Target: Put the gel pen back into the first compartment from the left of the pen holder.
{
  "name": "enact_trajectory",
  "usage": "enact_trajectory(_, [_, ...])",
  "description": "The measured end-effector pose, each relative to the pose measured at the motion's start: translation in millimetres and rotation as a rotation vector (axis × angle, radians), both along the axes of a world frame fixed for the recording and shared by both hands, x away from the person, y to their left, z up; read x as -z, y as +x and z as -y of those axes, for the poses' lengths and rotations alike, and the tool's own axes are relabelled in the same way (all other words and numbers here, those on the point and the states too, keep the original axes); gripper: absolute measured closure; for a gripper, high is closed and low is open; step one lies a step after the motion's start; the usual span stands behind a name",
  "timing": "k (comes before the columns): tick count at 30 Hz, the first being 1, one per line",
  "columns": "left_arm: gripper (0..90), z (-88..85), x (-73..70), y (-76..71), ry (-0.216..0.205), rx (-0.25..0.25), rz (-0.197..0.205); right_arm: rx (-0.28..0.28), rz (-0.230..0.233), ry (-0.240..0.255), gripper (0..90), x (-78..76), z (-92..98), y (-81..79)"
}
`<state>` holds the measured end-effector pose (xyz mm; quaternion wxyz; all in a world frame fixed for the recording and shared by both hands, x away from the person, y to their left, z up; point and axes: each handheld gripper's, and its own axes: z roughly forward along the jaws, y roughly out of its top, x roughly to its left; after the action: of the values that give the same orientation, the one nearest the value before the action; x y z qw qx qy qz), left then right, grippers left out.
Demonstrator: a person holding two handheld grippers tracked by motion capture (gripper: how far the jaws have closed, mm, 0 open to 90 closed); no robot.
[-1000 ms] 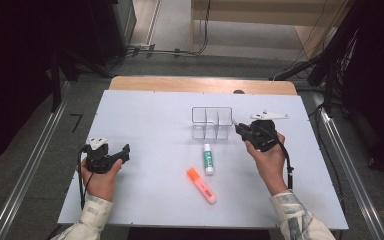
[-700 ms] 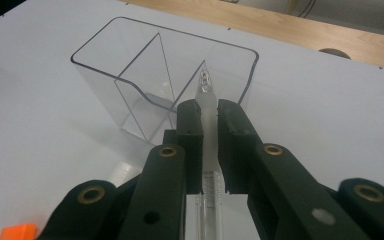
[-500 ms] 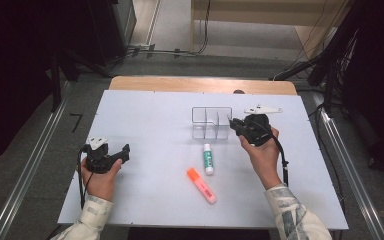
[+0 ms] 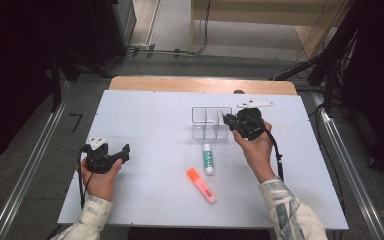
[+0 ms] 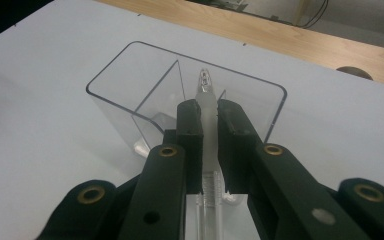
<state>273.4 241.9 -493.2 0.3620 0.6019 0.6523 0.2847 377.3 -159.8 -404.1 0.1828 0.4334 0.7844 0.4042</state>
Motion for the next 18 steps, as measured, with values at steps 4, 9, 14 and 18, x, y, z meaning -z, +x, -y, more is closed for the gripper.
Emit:
enact_trajectory(4, [23.5,0.1,0.0,0.0,0.0,0.0,0.0,-0.011,-0.003,0.005,79.3,-1.9,-8.0,6.3])
enact_trajectory(9, [23.5,-0.3,0.2,0.1,0.0,-0.001,0.001,-0.029,0.004,0.006,79.3,-5.2,-18.6,13.8])
enact_trajectory(14, [23.5,-0.9,0.2,0.2,0.001,0.0,0.001,-0.036,-0.001,0.016,79.3,-6.5,-27.1,22.1])
enact_trajectory(18, [23.5,-0.9,0.2,0.3,0.0,0.001,0.0,-0.051,0.004,0.039,79.3,-7.1,-34.4,28.1])
